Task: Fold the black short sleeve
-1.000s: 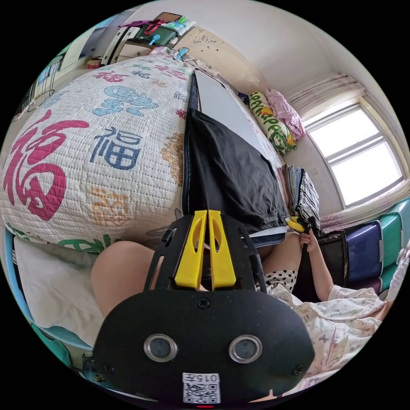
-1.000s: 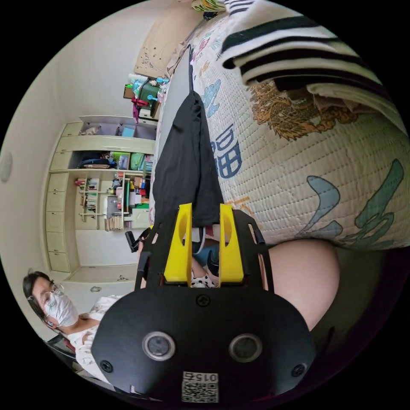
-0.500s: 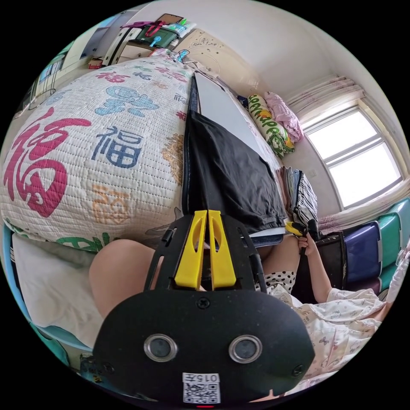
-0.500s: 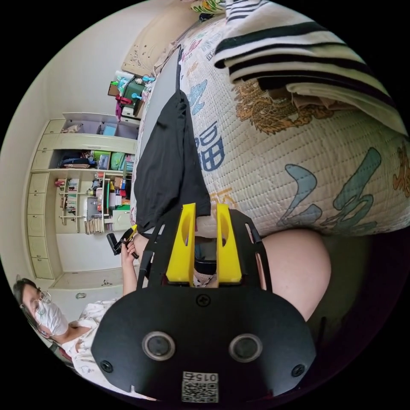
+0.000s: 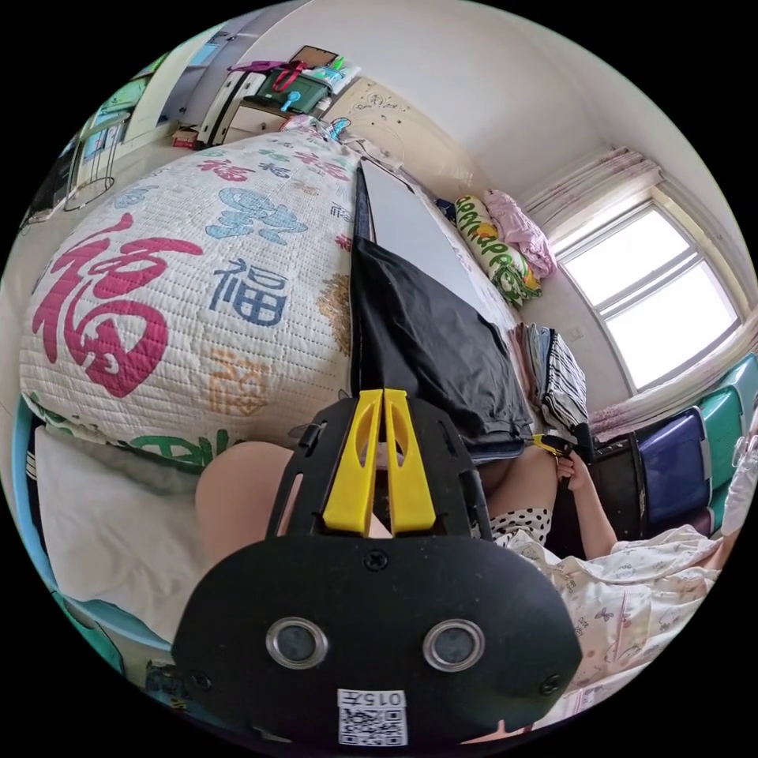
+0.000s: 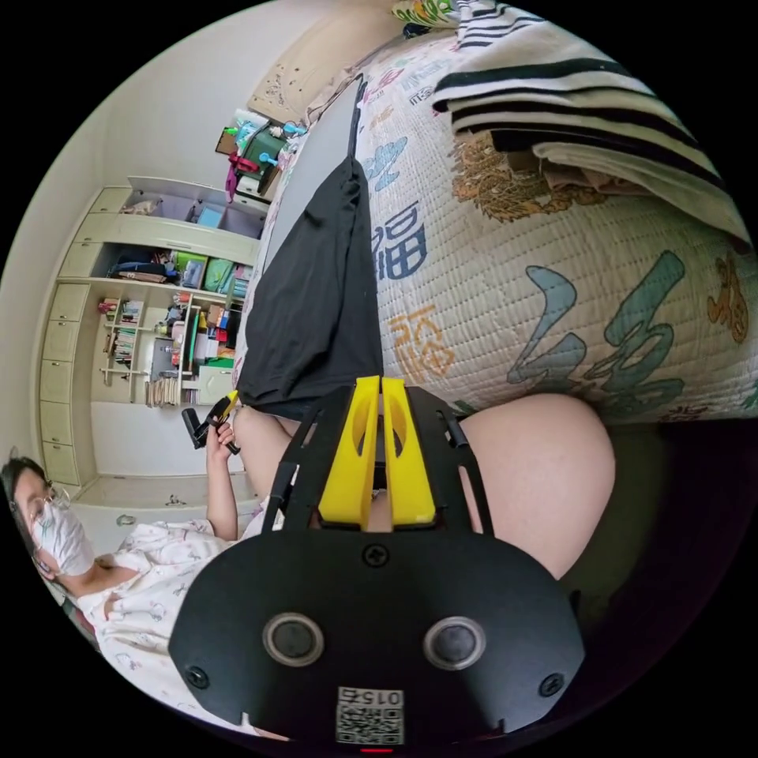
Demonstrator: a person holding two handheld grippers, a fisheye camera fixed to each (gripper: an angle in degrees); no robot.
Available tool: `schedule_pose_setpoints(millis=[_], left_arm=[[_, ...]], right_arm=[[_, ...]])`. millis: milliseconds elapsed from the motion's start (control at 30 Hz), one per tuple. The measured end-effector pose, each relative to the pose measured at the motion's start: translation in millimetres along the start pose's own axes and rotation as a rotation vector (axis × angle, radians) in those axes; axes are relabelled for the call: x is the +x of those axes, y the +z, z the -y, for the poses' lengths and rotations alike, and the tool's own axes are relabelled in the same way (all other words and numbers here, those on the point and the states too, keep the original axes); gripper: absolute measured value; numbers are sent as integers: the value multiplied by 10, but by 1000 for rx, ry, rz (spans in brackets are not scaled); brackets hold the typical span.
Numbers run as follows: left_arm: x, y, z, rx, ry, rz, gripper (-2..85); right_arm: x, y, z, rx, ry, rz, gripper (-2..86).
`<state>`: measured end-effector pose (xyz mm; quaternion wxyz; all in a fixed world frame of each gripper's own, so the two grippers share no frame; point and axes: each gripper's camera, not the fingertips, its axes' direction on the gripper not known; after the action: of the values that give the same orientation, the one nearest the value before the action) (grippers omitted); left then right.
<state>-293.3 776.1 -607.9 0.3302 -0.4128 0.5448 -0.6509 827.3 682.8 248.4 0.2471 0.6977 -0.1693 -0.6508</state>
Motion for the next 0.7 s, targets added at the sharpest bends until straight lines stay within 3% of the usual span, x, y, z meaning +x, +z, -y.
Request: schedule_pose_setpoints(millis=[200, 267, 367, 433, 533, 700], left_arm=[[65, -127, 19, -30, -17, 18, -7], [80, -311, -55, -13, -14, 50, -8], [177, -718, -268, 66, 30, 148, -8], [252, -998, -428, 140, 37, 188, -8], [331, -1181, -557, 225, 15, 183, -8], [529, -1065, -568, 239, 31, 107, -9]], right_arm=[[-210, 344, -419, 37, -35, -133, -1], [-349, 302, -643, 134, 5, -242, -2], [-840, 18, -1167, 444, 65, -367, -4], [-1368, -274, -1683, 740, 147, -274, -5], [-2184, -519, -2408, 1061, -29, -26, -4], [-3162, -625, -3454, 1318, -283, 266, -5]])
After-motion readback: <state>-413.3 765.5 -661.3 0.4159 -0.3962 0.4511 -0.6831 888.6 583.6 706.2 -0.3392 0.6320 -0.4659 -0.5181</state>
